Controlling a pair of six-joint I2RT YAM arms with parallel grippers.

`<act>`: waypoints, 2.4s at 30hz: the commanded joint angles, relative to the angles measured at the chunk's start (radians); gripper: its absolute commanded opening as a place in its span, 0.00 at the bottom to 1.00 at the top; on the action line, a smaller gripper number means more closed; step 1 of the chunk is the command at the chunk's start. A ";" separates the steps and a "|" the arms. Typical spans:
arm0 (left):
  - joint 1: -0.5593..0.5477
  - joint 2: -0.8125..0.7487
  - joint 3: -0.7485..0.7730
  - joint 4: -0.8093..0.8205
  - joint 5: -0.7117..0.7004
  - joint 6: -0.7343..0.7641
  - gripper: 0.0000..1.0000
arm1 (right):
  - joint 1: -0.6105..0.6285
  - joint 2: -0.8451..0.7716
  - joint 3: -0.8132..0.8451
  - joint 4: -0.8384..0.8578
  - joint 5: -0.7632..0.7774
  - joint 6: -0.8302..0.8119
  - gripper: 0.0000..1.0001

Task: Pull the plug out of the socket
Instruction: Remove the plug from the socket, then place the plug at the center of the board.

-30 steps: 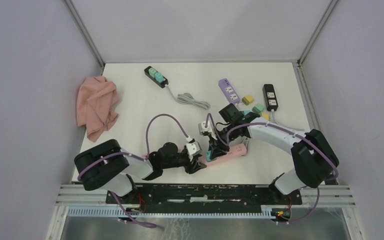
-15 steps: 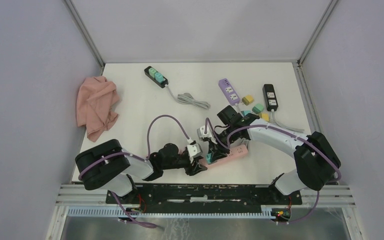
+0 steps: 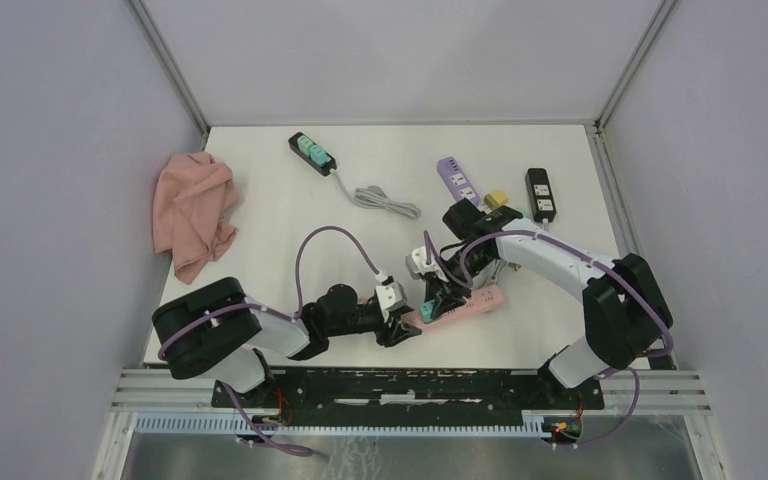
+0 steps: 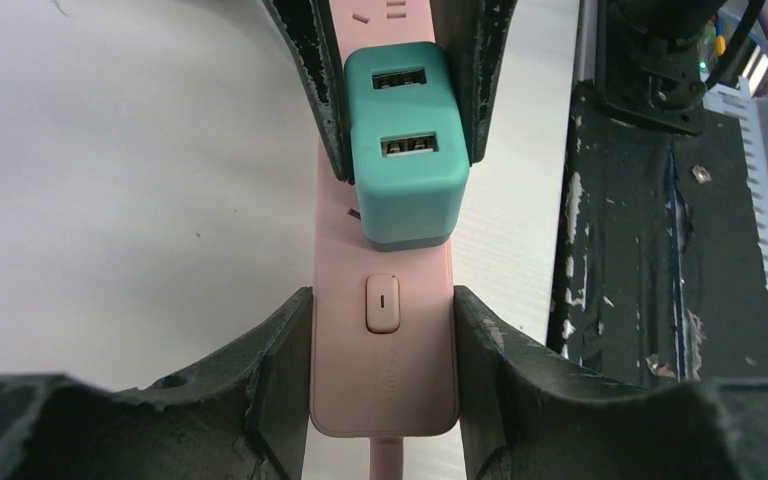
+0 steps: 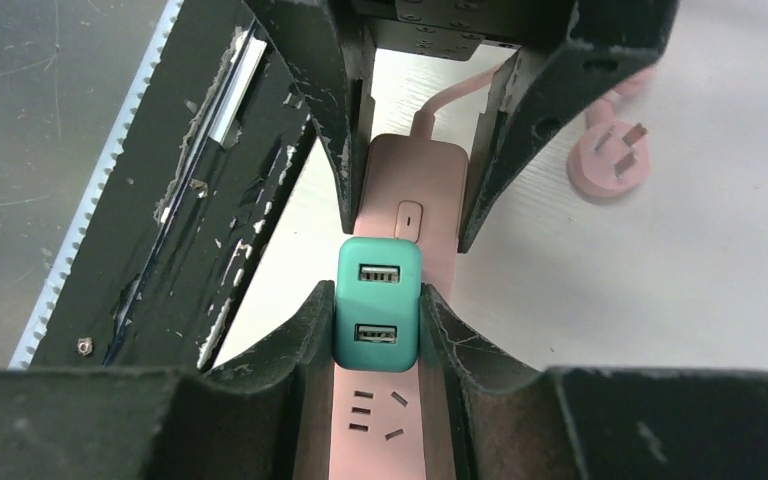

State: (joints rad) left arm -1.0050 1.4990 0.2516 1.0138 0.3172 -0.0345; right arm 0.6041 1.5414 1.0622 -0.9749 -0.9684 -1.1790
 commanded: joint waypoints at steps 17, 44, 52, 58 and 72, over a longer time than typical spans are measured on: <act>0.009 0.014 -0.011 0.023 -0.023 -0.012 0.03 | 0.012 -0.004 0.041 -0.174 -0.125 -0.116 0.00; 0.011 -0.028 -0.047 0.035 -0.037 -0.032 0.03 | -0.159 0.000 0.101 -0.129 -0.179 0.066 0.00; 0.010 -0.057 -0.052 0.016 -0.054 -0.047 0.03 | -0.437 -0.115 -0.020 0.406 0.086 0.656 0.00; 0.011 -0.091 -0.069 0.012 -0.078 -0.061 0.03 | -0.580 -0.145 -0.148 0.778 0.586 1.096 0.02; 0.011 -0.196 -0.074 -0.049 -0.129 -0.088 0.03 | -0.629 0.057 -0.043 0.932 0.746 1.343 0.34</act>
State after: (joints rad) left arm -1.0000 1.3643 0.1574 0.9543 0.2317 -0.0662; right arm -0.0216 1.5379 0.9157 -0.1005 -0.2417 0.0959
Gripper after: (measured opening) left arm 0.545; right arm 0.343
